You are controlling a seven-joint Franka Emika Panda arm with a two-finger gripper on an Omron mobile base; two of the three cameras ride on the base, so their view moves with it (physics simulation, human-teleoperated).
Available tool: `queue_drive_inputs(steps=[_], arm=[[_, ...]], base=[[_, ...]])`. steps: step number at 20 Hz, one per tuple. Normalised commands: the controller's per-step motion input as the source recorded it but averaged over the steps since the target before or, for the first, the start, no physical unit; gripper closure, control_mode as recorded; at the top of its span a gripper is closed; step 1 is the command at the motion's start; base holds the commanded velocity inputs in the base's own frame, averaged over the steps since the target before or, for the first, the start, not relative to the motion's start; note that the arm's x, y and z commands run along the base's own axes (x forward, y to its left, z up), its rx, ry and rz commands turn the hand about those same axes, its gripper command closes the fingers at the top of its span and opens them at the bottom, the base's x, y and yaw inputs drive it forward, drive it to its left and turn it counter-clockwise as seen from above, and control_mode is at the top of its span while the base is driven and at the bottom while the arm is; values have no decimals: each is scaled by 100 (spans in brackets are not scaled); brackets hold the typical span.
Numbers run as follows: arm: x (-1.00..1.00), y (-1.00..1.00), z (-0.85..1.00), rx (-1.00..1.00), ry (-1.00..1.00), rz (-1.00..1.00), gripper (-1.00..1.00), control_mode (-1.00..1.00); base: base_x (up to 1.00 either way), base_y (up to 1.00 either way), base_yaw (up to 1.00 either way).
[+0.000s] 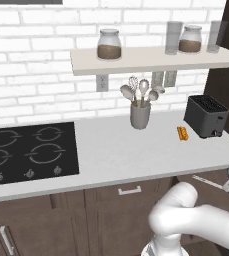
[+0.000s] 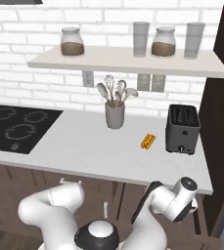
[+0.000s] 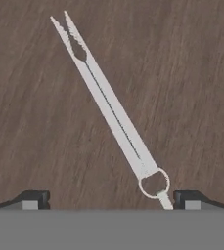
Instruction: Pick the tongs from the drawer and place it on the counter.
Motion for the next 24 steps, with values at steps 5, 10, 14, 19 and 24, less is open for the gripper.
queue_drive_inputs(steps=[5,10,14,19,24], arm=[[17,-31,-22,1,0,3,-100,-100],[10,-21,-31,1,0,5,-100,-100],[0,-1,-47,0,0,6,-100,-100],[-53,2,-91,-3,2,5,-100,-100],[-89,24,-90,-6,12,9,100,-100]], base=[[0,0,0],[0,0,0],[0,0,0],[0,0,0],[0,0,0]])
